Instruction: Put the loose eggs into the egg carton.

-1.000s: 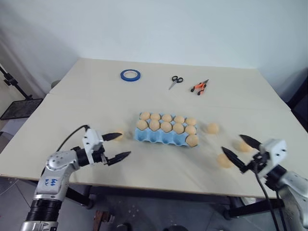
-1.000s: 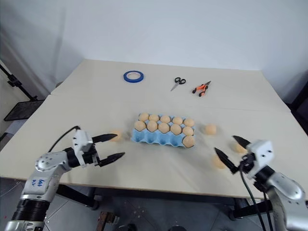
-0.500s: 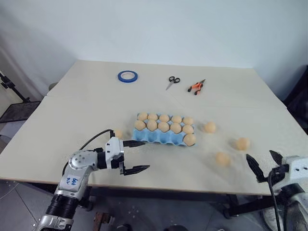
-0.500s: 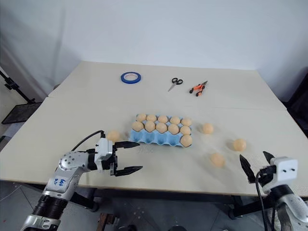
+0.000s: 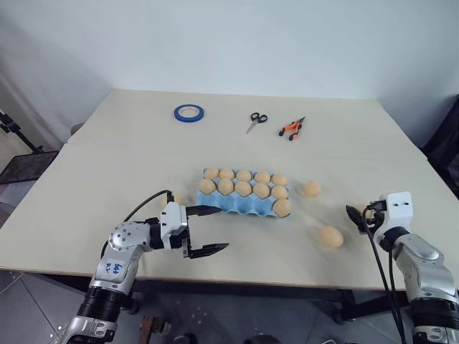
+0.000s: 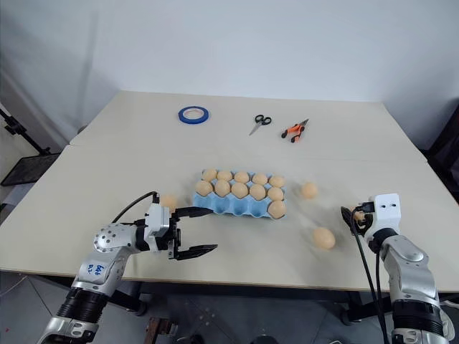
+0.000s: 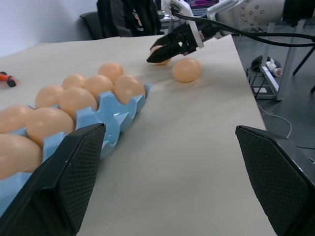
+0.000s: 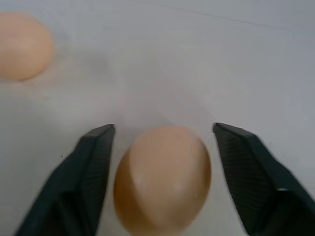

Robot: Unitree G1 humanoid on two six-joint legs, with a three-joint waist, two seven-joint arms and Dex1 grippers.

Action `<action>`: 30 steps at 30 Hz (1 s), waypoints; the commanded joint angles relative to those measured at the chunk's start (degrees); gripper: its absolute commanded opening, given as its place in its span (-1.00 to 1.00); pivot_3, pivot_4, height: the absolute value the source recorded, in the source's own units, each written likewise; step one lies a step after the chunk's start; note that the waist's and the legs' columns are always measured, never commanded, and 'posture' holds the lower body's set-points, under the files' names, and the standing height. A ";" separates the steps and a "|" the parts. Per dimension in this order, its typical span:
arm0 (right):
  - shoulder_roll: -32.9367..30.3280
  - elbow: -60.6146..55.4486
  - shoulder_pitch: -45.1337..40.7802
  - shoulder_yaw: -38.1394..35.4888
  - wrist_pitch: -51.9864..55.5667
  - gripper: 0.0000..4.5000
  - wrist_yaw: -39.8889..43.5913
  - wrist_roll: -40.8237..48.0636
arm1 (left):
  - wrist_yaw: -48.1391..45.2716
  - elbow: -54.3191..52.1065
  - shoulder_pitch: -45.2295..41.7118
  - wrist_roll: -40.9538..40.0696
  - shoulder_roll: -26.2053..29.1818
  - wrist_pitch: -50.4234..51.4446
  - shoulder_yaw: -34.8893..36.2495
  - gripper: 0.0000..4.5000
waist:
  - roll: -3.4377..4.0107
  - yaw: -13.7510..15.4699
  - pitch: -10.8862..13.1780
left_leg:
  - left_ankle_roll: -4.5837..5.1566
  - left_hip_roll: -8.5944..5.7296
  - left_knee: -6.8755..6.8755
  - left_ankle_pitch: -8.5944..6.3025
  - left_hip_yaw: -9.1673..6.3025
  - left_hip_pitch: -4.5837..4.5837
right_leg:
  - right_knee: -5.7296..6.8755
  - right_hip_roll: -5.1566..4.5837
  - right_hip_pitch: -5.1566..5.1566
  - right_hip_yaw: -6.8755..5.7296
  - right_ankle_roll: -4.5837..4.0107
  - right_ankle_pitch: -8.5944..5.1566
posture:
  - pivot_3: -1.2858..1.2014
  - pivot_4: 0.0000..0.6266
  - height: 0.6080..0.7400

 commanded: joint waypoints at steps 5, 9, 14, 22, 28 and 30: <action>0.15 -9.55 -1.33 2.84 -0.59 -0.24 4.12 1.99 | 3.50 -0.76 2.54 -0.01 1.06 -1.83 3.48 1.00 | 0.02 -0.37 0.01 | 0.02 0.02 0.14 -0.02 0.01 0.01 | 0.10 0.01 0.02 0.02 0.03 0.01 | 0.03 -0.52 1.00; 1.84 -15.60 -4.35 6.02 3.89 -0.24 5.46 4.26 | 5.40 0.11 3.24 0.14 1.63 -2.06 5.31 1.00 | 0.03 -0.38 0.02 | 0.01 0.05 0.16 -0.02 -0.01 0.03 | 0.24 0.02 -0.01 0.02 0.02 0.02 | 0.03 -0.52 1.00; 6.52 -21.87 -9.98 13.52 9.47 -0.24 6.57 5.71 | 7.64 1.14 4.53 -0.02 2.80 -1.91 7.90 1.00 | 0.03 -0.17 0.02 | 0.01 0.06 0.12 -0.02 -0.04 0.01 | 0.31 0.00 -0.07 -0.03 0.00 0.02 | 0.03 -0.52 1.00; 13.87 -14.18 -13.36 20.10 4.71 -0.24 5.07 0.09 | 10.03 -2.08 7.07 -0.10 3.16 -1.02 8.47 1.00 | 0.03 0.54 0.02 | 0.01 -0.04 -0.05 -0.05 -0.02 -0.14 | 0.05 -0.10 -0.14 -0.10 -0.01 0.02 | 0.03 -0.52 1.00; 13.78 -17.93 -10.47 21.89 5.13 0.59 8.94 1.28 | 10.85 -3.01 7.81 -0.34 3.57 -0.56 9.18 1.00 | 0.01 0.34 0.01 | 0.04 -0.01 -0.09 -0.09 0.03 -0.12 | -0.02 -0.08 -0.12 -0.08 -0.01 0.02 | 0.03 -0.52 1.00; 13.81 -19.78 -9.68 21.79 5.85 0.93 10.05 2.27 | 10.94 -3.02 7.76 -0.34 3.59 -0.48 9.18 1.00 | 0.02 0.22 0.01 | 0.01 -0.01 -0.16 -0.06 0.03 -0.11 | 0.00 -0.06 -0.16 -0.07 -0.02 0.01 | 0.03 -0.52 1.00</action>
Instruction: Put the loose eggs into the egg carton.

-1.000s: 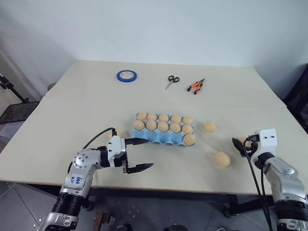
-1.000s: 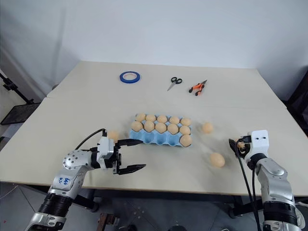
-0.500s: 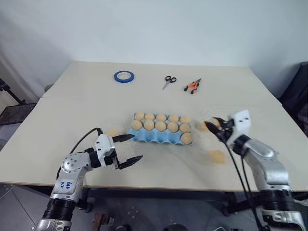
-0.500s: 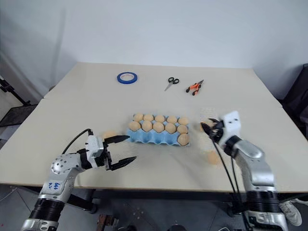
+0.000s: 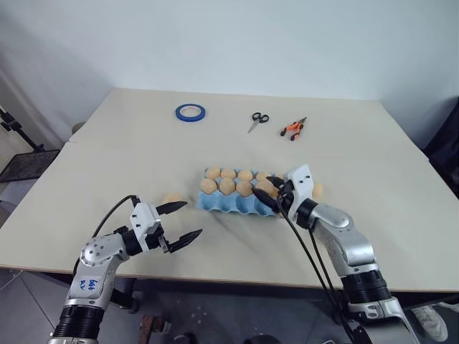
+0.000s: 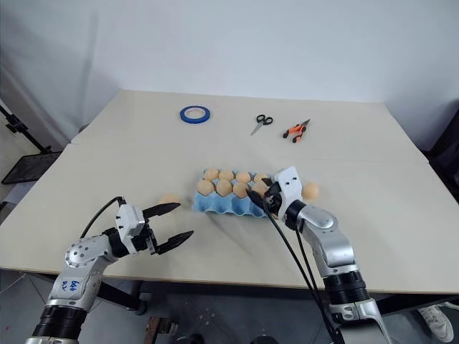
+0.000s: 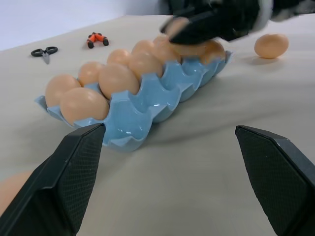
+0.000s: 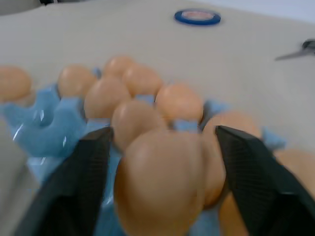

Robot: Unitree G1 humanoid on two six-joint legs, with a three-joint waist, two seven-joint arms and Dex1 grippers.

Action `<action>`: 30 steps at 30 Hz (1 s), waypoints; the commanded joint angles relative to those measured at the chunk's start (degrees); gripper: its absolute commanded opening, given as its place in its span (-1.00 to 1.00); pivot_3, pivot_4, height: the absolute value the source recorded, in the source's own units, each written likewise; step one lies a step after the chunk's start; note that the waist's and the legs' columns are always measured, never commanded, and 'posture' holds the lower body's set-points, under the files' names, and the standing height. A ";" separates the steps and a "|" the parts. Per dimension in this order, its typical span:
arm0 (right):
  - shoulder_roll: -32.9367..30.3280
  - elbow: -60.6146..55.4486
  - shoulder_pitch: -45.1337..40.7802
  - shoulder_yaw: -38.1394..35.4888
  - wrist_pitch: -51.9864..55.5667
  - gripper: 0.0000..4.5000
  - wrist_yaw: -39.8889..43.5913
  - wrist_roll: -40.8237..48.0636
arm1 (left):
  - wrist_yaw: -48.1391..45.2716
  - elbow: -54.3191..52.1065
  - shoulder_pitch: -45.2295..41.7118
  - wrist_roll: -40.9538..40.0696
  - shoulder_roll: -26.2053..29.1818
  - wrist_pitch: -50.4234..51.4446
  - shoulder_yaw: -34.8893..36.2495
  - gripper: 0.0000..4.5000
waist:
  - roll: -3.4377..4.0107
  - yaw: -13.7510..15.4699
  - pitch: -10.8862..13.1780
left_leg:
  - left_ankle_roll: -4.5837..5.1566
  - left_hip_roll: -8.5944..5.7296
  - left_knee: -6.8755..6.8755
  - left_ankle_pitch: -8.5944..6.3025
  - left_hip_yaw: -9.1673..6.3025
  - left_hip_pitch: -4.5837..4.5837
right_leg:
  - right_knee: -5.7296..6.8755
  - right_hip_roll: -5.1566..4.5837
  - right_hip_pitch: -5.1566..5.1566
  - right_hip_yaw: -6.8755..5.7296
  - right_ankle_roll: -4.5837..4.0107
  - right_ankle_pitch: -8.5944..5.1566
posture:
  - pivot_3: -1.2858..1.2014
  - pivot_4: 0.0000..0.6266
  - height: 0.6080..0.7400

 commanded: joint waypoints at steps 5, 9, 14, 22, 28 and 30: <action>-3.20 -9.29 2.46 -2.58 0.03 0.98 4.37 3.43 | 0.27 -2.16 -0.15 -0.55 0.48 -0.13 0.55 1.00 | 0.00 -0.44 0.00 | 0.00 0.01 -0.02 0.00 0.06 0.00 | 0.01 0.01 -0.04 0.02 0.00 0.00 | 0.03 -0.52 1.00; -7.83 -13.57 6.74 -7.95 -2.07 0.98 8.90 7.14 | -0.14 -1.92 -0.38 -0.69 0.73 -0.03 0.58 1.00 | 0.00 0.10 0.00 | 0.00 -0.01 -0.03 -0.02 0.02 -0.01 | -0.07 -0.01 -0.01 0.01 0.00 0.00 | 0.03 -0.52 1.00; -15.60 -17.54 16.82 -15.59 -7.40 0.98 17.28 10.79 | -2.09 -1.56 -0.39 -2.03 1.93 1.06 1.07 1.00 | 0.00 0.96 0.00 | 0.06 -0.03 -0.04 -0.09 0.04 0.01 | -0.22 -0.02 0.08 0.02 0.01 0.00 | 0.03 -0.52 1.00; -18.36 -13.27 33.17 -29.77 -13.21 0.98 19.86 12.48 | -6.05 -0.50 0.10 -3.03 4.45 3.23 1.43 1.00 | 0.00 1.11 0.00 | 0.03 0.00 -0.03 -0.11 -0.02 0.09 | -0.24 0.00 0.17 0.03 -0.02 -0.01 | 0.03 -0.52 1.00; -16.95 -7.12 41.77 -32.79 -20.30 0.98 21.59 11.18 | -8.32 1.80 -1.82 -2.75 3.87 2.70 0.37 1.00 | 0.00 0.97 0.00 | 0.09 -0.03 -0.02 -0.15 -0.04 0.12 | -0.25 -0.04 0.22 0.03 -0.04 -0.01 | 0.03 -0.52 1.00; -16.55 -6.21 43.55 -32.92 -21.40 0.98 21.54 11.31 | -9.44 2.34 -2.93 -2.86 3.27 2.85 -0.46 1.00 | 0.01 0.98 -0.01 | 0.21 -0.03 -0.02 -0.31 -0.05 0.16 | -0.25 -0.03 0.26 0.02 -0.05 0.00 | 0.03 -0.52 1.00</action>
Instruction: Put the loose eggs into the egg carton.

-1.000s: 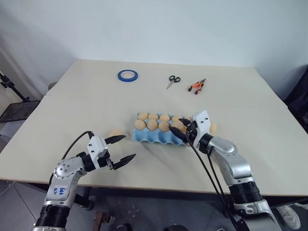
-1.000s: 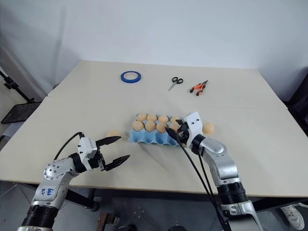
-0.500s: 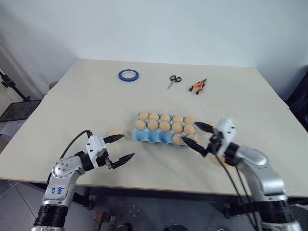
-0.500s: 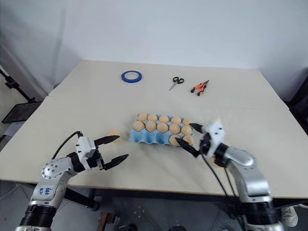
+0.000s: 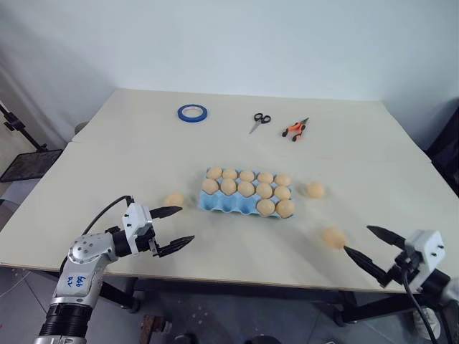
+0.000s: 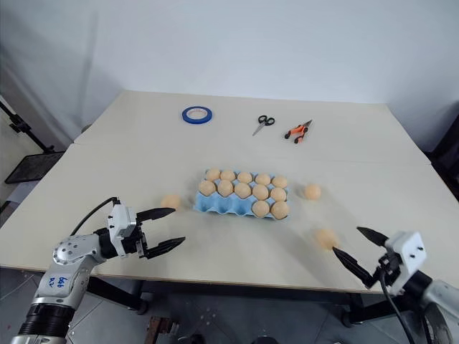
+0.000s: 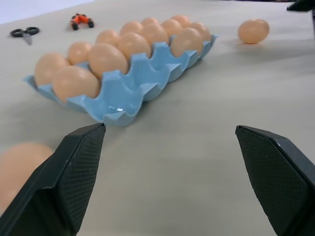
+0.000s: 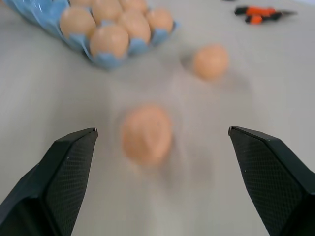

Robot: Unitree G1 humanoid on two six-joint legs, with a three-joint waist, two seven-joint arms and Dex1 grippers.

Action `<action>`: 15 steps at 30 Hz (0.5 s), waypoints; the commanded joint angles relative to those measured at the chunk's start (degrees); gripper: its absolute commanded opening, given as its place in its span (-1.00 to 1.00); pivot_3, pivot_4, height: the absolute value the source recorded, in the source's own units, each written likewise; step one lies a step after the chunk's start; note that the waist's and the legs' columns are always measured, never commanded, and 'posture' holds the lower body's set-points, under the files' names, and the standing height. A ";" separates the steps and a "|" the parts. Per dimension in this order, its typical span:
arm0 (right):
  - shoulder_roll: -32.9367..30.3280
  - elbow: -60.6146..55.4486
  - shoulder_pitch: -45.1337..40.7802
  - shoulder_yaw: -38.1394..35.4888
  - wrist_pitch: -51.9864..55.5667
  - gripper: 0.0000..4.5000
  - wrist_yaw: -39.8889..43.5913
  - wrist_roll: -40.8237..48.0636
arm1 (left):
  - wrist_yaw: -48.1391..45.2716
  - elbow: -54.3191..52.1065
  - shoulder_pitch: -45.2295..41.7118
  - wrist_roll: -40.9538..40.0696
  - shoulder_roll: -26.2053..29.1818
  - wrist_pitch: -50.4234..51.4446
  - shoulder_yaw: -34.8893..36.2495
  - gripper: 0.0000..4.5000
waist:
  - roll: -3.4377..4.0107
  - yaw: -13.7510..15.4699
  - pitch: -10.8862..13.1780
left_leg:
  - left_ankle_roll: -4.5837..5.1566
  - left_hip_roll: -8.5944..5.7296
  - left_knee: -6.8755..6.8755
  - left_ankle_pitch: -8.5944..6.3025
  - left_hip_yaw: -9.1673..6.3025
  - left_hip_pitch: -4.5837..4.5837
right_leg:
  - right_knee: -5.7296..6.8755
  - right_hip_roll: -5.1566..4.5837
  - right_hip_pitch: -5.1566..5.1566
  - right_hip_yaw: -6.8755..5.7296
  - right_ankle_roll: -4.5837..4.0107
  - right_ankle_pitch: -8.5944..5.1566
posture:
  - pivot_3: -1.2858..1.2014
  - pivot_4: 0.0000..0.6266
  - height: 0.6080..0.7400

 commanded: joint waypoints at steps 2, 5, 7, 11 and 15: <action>0.78 0.97 2.43 -2.04 -3.59 0.98 0.23 0.47 | -2.46 0.88 -2.56 -0.87 -1.14 -0.82 -1.40 1.00 | 0.01 -0.08 0.00 | -0.13 0.00 0.00 -0.08 -0.01 0.00 | 0.01 0.00 -0.01 0.00 -0.01 0.01 | 0.03 -0.52 1.00; 1.05 0.19 2.76 -1.07 -3.84 0.98 0.09 0.79 | -3.87 1.06 -3.60 -0.50 -2.30 -1.28 -2.88 1.00 | 0.04 -0.06 -0.02 | -0.18 0.00 0.02 -0.11 0.00 0.01 | 0.02 0.00 0.01 0.01 -0.01 0.02 | 0.03 -0.52 1.00; 1.31 -0.61 2.11 0.17 -3.52 0.98 -0.39 0.66 | -4.89 1.89 -4.03 2.01 -2.18 -4.94 -4.30 1.00 | 0.05 -0.06 -0.03 | -0.17 0.00 0.03 -0.10 -0.01 0.01 | 0.02 0.00 0.02 0.00 -0.01 0.02 | 0.03 -0.52 1.00; 0.96 -0.13 -2.02 3.46 -0.82 0.98 -2.96 -1.06 | -5.60 2.74 -4.55 1.76 -2.37 -5.75 -4.54 1.00 | 0.09 -0.20 -0.05 | -0.23 0.03 0.03 -0.06 -0.01 0.04 | 0.03 0.04 0.02 0.02 -0.01 0.02 | 0.03 -0.52 1.00; 0.37 2.18 -6.93 6.24 2.86 0.98 -4.74 -1.81 | -4.76 2.21 -4.32 0.97 -2.78 -5.74 -3.92 1.00 | 0.10 -0.07 -0.06 | -0.23 0.03 0.06 -0.06 -0.02 0.03 | 0.06 0.02 0.00 0.01 -0.02 0.02 | 0.03 -0.52 1.00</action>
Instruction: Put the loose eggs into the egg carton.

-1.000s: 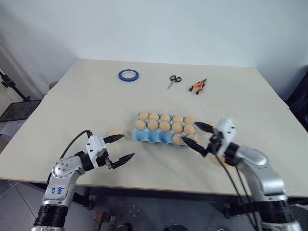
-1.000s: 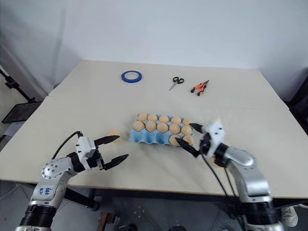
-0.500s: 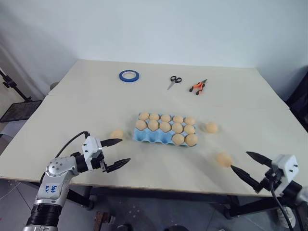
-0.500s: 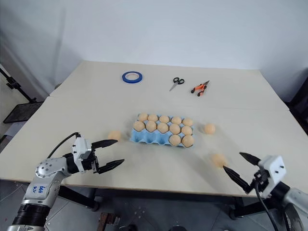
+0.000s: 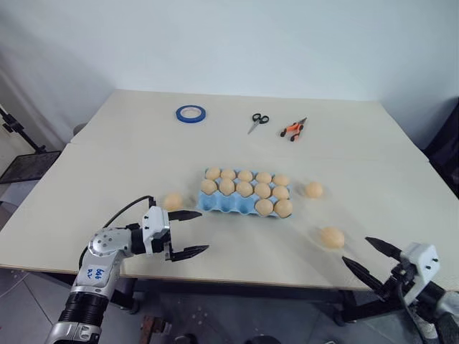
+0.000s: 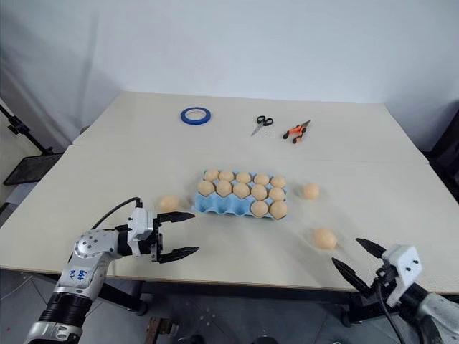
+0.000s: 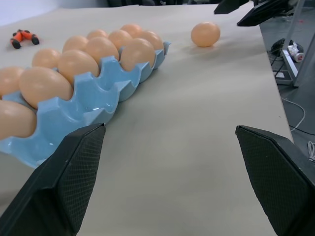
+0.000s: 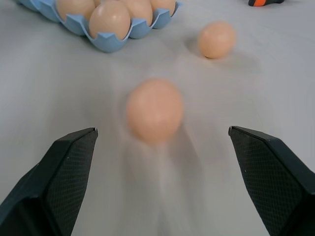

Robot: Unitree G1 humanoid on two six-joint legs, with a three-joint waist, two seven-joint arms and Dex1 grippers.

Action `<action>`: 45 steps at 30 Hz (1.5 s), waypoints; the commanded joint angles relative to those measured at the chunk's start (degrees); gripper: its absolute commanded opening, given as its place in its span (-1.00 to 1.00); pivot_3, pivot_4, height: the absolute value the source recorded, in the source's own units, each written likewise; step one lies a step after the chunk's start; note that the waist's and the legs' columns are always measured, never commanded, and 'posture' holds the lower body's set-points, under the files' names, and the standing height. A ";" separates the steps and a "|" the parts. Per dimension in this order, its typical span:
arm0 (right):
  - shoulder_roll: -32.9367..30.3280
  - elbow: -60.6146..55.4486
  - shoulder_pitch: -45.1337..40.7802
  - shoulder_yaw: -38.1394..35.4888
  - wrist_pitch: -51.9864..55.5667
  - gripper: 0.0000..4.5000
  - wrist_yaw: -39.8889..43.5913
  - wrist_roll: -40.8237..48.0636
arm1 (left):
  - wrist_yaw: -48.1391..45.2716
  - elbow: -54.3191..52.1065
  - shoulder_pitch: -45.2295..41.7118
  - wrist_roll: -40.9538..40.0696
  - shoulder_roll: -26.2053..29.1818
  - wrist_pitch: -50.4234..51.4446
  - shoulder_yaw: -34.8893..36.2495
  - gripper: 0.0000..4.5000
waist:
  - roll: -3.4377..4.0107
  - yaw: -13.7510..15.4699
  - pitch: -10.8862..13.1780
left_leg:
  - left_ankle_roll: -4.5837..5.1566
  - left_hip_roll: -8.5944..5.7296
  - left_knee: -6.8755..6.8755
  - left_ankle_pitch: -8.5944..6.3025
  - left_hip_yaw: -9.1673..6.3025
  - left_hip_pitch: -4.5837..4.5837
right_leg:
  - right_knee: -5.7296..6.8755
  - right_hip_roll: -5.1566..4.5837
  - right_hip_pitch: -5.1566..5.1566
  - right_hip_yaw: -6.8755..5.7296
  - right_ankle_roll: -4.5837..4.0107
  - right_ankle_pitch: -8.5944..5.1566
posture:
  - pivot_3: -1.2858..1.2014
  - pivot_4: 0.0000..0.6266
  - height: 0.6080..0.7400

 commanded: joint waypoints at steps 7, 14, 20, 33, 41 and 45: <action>-0.39 9.83 -10.23 5.68 1.80 0.91 0.65 -2.42 | 1.55 -4.94 2.31 -1.70 0.19 0.76 1.19 1.00 | 0.02 0.27 -0.01 | 0.16 -0.01 0.03 0.18 0.01 -0.04 | 0.00 0.00 -0.01 -0.01 0.00 0.00 | 0.03 -0.52 1.00; 0.05 10.56 -13.67 7.74 0.01 -0.07 2.46 -2.47 | 4.13 -6.23 3.64 -1.64 1.02 1.25 3.33 1.00 | 0.02 0.21 -0.01 | 0.16 0.01 0.11 0.18 0.01 -0.05 | 0.02 0.01 -0.01 -0.01 0.01 0.00 | 0.03 -0.52 1.00; 2.14 -2.18 -17.67 12.85 6.48 -0.18 2.10 1.41 | 7.33 -6.54 5.33 -1.60 1.19 1.65 5.93 1.00 | 0.04 -0.64 -0.02 | 0.17 0.07 0.15 0.17 0.00 -0.04 | 0.14 0.05 -0.02 0.00 0.02 0.00 | 0.03 -0.52 1.00; 13.03 3.25 -38.68 27.68 8.26 -0.18 -10.41 -12.76 | 11.71 -11.11 9.94 -1.27 0.48 3.29 6.79 1.00 | 0.03 -1.25 -0.01 | 0.04 0.04 0.07 0.22 0.06 -0.12 | 0.12 0.01 -0.15 -0.03 0.00 -0.01 | 0.03 -0.52 1.00; 16.75 6.34 -40.23 30.67 7.56 0.53 -9.35 -14.23 | 13.58 -13.34 11.91 -1.55 0.47 4.14 7.62 1.00 | 0.03 -1.26 -0.01 | 0.04 0.05 0.06 0.21 0.12 -0.16 | 0.10 0.01 -0.20 -0.01 0.01 -0.01 | 0.03 -0.52 1.00; 16.91 5.64 -40.47 30.09 7.58 0.98 -9.56 -14.10 | 14.14 -14.12 12.44 -1.71 0.49 4.58 7.66 1.00 | 0.03 -1.32 -0.01 | 0.02 0.06 0.05 0.22 0.11 -0.14 | 0.14 0.03 -0.21 -0.01 0.01 -0.01 | 0.03 -0.52 1.00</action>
